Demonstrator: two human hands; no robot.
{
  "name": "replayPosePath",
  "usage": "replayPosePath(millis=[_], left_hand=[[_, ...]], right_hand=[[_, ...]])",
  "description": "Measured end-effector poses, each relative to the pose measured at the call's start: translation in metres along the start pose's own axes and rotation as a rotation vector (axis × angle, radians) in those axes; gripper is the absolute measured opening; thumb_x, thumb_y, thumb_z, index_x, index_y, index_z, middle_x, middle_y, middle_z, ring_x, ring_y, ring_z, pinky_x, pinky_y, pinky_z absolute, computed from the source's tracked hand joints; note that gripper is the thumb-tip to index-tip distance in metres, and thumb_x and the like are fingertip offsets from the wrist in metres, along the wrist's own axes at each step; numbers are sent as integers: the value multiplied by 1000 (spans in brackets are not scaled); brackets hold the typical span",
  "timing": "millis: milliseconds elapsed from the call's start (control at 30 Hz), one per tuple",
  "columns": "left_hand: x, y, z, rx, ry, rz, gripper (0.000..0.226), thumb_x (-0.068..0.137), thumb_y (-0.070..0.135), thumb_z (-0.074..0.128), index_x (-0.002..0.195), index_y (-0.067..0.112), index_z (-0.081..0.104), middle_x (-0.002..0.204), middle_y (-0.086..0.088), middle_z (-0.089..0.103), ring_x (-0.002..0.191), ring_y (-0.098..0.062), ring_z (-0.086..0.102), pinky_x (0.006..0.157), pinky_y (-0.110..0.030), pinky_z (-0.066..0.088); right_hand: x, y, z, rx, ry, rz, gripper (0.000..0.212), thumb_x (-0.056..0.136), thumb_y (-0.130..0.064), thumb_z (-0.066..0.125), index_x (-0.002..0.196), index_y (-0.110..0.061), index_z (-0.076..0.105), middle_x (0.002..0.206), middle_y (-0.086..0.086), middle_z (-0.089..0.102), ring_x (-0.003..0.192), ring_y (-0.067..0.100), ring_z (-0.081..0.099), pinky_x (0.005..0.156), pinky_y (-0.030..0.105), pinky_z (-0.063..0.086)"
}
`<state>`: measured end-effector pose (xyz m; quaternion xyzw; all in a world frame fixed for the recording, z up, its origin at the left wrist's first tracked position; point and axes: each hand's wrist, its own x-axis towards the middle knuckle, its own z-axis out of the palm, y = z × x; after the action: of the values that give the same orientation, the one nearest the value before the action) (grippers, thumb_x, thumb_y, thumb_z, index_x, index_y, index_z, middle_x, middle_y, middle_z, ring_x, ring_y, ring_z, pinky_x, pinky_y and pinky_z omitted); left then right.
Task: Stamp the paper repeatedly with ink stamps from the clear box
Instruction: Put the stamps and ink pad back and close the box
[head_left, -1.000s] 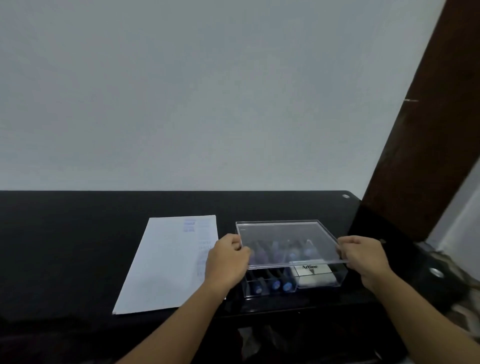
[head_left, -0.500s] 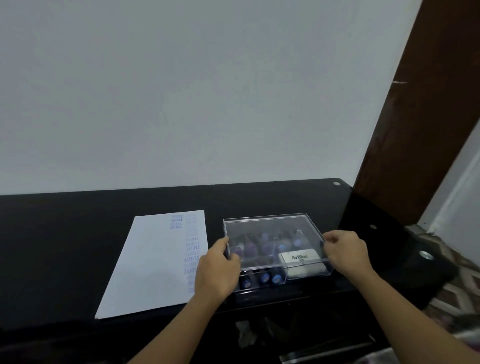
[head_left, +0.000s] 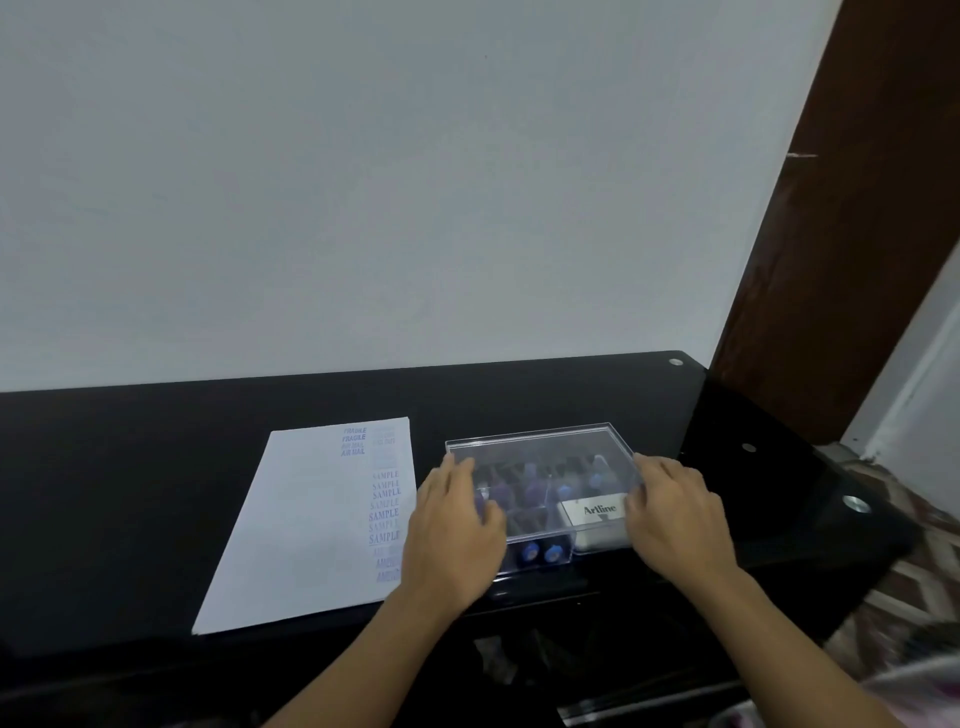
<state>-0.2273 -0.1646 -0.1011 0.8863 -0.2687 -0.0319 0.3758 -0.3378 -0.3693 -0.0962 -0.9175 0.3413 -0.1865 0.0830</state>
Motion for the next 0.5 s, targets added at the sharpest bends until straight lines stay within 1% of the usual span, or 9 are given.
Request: replayPosePath(millis=[33,67,167,233,267,300,367,500], left_hand=[[1,6,2,58,-6,52,57,98,39,41,152,23,31,163,4,19,150,-17,14,121,-41,21],[2,13,4,112,-13,105,57,100,39,40,153,22,27,165,4,13,152,-15,6,123,-40,15],[7,26,14,268,-37,242,55,103,43,32,154,23,25,166,2,7,152,-17,-2,124,-43,7],[11,22,22,350,-84,255,55,103,45,25,154,24,23,166,0,6,153,-19,-1,124,-45,4],[12,18,25,397,-89,257,56,103,47,20,154,25,23,166,0,8,153,-20,2,124,-45,3],[12,14,27,440,-79,265,59,102,49,14,155,25,23,166,0,11,153,-20,6,123,-44,2],[9,10,30,466,-43,276,68,95,51,5,154,24,26,165,0,16,152,-20,11,122,-42,2],[11,7,32,457,-21,288,69,93,51,6,152,24,32,163,1,23,151,-19,16,123,-42,6]], right_hand=[[-2,-4,1,25,7,-50,41,96,-24,49,136,-20,56,139,0,56,126,25,49,101,44,44],[-3,-10,2,36,6,-99,43,97,-25,49,140,-20,54,144,0,53,132,23,46,107,44,42],[-5,-22,12,22,-33,-199,46,101,-34,43,144,-19,52,151,1,47,141,19,39,116,40,32],[-10,-27,22,10,-78,-205,59,98,-46,24,145,-21,51,154,0,45,143,18,36,118,39,28],[-14,-27,27,-9,-74,-209,68,95,-49,14,145,-23,51,154,0,44,144,17,35,118,39,26],[-17,-26,33,-23,-54,-206,72,94,-50,9,145,-23,52,154,0,45,144,17,36,118,40,26],[-20,-25,40,-20,-9,-190,69,96,-47,12,141,-21,58,150,2,51,141,20,42,116,44,31],[-19,-28,44,-4,33,-161,61,96,-41,21,133,-20,64,144,2,57,136,21,48,113,45,36]])
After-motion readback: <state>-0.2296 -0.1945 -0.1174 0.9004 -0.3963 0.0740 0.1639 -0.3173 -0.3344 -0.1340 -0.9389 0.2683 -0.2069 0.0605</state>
